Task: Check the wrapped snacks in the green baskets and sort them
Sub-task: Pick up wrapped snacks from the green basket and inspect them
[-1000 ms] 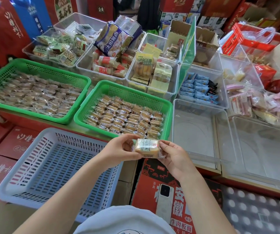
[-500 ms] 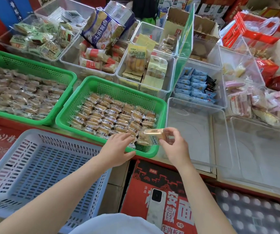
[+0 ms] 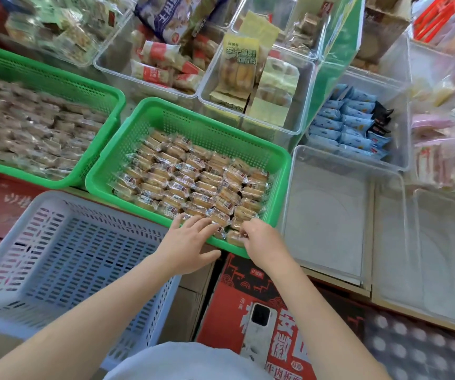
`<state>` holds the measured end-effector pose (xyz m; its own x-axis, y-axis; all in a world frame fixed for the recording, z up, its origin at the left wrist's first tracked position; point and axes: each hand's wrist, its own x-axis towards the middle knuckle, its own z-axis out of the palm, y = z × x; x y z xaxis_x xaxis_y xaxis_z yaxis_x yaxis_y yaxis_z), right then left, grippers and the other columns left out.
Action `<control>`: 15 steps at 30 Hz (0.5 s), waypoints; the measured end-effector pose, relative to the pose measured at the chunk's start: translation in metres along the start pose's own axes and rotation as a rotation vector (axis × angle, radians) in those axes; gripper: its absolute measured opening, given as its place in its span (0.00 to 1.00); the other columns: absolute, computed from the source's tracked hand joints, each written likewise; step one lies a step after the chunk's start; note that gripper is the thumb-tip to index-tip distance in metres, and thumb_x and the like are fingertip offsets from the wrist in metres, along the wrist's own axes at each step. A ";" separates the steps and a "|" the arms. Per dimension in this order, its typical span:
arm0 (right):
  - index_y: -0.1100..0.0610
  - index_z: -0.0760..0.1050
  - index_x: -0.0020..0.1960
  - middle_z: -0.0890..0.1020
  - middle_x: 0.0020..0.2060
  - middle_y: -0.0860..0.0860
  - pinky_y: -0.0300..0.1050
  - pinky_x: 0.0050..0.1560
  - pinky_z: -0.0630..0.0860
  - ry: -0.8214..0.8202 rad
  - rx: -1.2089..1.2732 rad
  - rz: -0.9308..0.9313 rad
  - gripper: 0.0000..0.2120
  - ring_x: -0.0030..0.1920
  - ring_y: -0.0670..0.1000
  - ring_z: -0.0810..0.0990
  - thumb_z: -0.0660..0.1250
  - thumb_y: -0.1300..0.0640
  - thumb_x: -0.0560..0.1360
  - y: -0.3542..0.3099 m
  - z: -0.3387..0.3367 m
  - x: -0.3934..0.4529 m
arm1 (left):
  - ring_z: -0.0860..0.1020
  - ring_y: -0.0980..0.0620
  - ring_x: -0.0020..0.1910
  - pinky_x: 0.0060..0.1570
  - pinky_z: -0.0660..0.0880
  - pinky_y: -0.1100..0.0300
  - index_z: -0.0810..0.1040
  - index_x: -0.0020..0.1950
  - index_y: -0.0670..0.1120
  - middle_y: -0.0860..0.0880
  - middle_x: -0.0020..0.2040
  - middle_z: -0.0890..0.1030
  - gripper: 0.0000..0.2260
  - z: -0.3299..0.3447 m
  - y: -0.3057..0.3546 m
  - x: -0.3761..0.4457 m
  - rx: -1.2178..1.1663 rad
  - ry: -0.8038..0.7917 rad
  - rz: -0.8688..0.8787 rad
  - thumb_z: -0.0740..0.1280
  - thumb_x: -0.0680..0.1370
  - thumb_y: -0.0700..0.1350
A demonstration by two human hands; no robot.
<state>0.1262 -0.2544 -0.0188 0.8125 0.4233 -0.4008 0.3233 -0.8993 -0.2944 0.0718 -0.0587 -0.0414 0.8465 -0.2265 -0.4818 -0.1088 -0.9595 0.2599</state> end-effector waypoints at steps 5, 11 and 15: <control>0.52 0.73 0.55 0.76 0.55 0.50 0.50 0.58 0.64 0.071 -0.222 0.030 0.05 0.60 0.54 0.71 0.65 0.59 0.79 0.003 0.015 0.018 | 0.39 0.47 0.82 0.77 0.37 0.41 0.51 0.81 0.65 0.52 0.84 0.45 0.29 0.001 0.014 0.005 -0.038 0.021 0.065 0.53 0.81 0.68; 0.53 0.73 0.64 0.76 0.59 0.50 0.50 0.63 0.62 0.113 -0.152 0.023 0.11 0.62 0.54 0.70 0.62 0.57 0.82 0.012 0.010 0.031 | 0.40 0.46 0.82 0.77 0.39 0.39 0.56 0.81 0.63 0.50 0.84 0.43 0.30 0.001 0.023 0.019 0.037 -0.053 0.056 0.52 0.80 0.70; 0.53 0.73 0.64 0.77 0.59 0.49 0.50 0.65 0.62 0.096 -0.168 -0.004 0.12 0.63 0.54 0.71 0.63 0.60 0.80 0.010 0.017 0.034 | 0.41 0.46 0.82 0.77 0.40 0.39 0.57 0.81 0.62 0.50 0.84 0.44 0.30 0.000 0.024 0.018 0.059 -0.063 0.046 0.52 0.80 0.70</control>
<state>0.1486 -0.2469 -0.0499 0.8509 0.4216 -0.3134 0.3966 -0.9068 -0.1431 0.0845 -0.0853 -0.0436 0.8058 -0.2792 -0.5223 -0.1793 -0.9555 0.2341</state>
